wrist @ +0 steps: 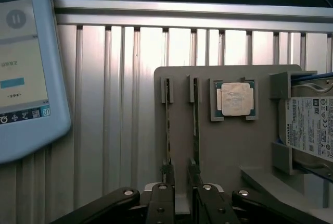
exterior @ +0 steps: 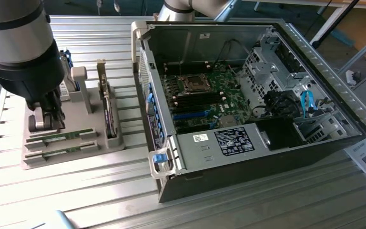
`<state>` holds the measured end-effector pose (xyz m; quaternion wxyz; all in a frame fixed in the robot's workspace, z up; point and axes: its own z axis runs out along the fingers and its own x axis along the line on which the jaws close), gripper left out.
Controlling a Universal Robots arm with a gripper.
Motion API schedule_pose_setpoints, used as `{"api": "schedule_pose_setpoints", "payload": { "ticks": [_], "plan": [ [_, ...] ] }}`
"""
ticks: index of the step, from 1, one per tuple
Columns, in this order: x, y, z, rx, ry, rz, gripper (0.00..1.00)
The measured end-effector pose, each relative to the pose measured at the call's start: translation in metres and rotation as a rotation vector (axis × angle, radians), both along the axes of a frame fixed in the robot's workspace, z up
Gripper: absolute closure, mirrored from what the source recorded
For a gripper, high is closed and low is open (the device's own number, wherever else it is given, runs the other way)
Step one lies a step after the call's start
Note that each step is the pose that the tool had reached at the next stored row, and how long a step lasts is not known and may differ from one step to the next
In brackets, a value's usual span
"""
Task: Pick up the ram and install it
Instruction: 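Pick up the ram and move it above insertion slot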
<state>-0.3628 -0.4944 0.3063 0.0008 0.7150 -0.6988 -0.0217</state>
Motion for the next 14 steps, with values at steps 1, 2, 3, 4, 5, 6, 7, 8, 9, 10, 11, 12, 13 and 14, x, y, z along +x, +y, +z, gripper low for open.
{"api": "schedule_pose_setpoints", "payload": {
  "ticks": [1,2,3,4,5,6,7,8,9,10,11,12,13,14],
  "plan": [
    [0.0,-0.0004,-0.0023,0.0,0.0,0.0,0.76],
    [0.0,-0.0007,-0.0042,0.0001,-0.0001,0.0,0.76],
    [0.0,-0.001,-0.006,0.0002,-0.0001,0.0,0.76],
    [0.0,-0.0013,-0.0073,0.0002,0.0,0.0,0.76],
    [0.0,-0.0017,-0.0094,0.0001,0.0,0.0,0.76],
    [0.0,-0.002,-0.0112,0.0002,-0.0001,0.0,0.76],
    [0.0,-0.0023,-0.0128,0.0002,-0.0001,0.0,0.76],
    [0.0,-0.0028,-0.015,0.0002,0.0,0.0,0.76],
    [0.0,-0.0032,-0.0175,0.0001,0.0,0.0,0.76],
    [0.0,-0.0037,-0.02,0.0002,-0.0001,0.0,0.76],
    [0.0,-0.004,-0.0215,0.0002,-0.0001,0.0,0.76],
    [0.0,-0.0043,-0.023,0.0002,-0.0001,0.0,0.76],
    [0.0,-0.0046,-0.0244,0.0001,0.0,0.0,0.76],
    [0.0,-0.0048,-0.0257,0.0001,-0.0001,0.0,0.76]
  ]
}}
